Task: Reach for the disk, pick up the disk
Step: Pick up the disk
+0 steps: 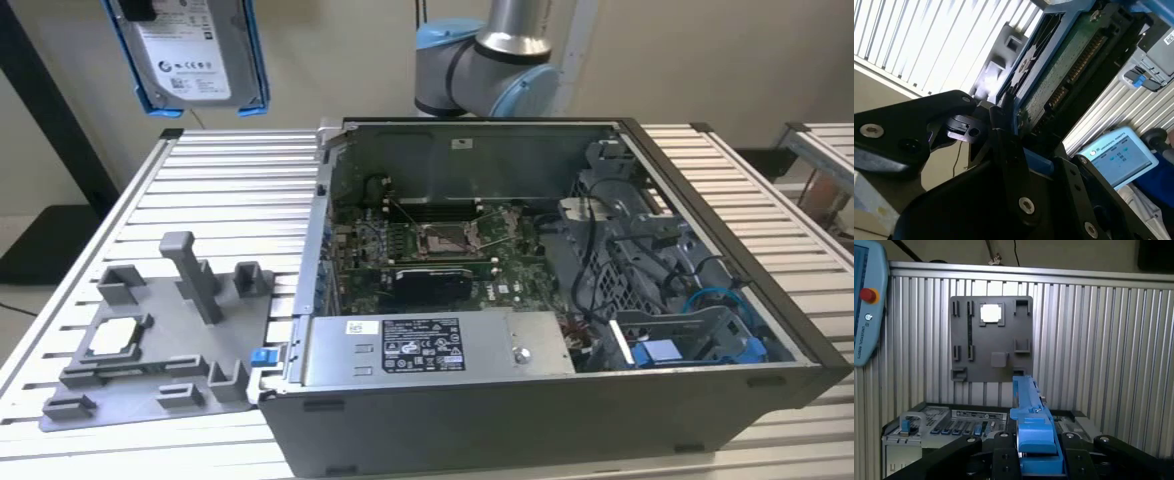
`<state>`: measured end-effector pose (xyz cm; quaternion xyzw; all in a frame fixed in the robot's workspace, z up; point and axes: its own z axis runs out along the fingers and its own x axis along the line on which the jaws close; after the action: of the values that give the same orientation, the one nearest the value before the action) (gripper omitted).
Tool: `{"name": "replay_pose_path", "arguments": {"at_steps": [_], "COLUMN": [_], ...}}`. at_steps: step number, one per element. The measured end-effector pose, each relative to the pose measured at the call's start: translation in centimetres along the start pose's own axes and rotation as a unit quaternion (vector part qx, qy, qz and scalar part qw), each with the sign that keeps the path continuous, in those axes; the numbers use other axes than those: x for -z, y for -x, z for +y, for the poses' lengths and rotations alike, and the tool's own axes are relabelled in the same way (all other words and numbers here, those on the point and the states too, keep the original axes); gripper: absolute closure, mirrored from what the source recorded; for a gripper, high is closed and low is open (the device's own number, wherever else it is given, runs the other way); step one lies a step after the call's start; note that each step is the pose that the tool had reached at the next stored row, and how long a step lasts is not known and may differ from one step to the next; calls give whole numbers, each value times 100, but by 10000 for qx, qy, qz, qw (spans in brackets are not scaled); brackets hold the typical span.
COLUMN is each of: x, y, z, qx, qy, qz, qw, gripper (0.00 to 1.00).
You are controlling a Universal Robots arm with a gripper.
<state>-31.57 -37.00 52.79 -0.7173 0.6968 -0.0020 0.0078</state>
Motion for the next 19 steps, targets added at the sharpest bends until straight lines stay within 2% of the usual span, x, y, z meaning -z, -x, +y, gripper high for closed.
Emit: {"name": "replay_pose_path", "arguments": {"at_steps": [19], "x": [-16], "y": [-11], "z": [-381], "qx": [1], "qy": [1], "qz": [23], "qw": [10000], "gripper": [100]}}
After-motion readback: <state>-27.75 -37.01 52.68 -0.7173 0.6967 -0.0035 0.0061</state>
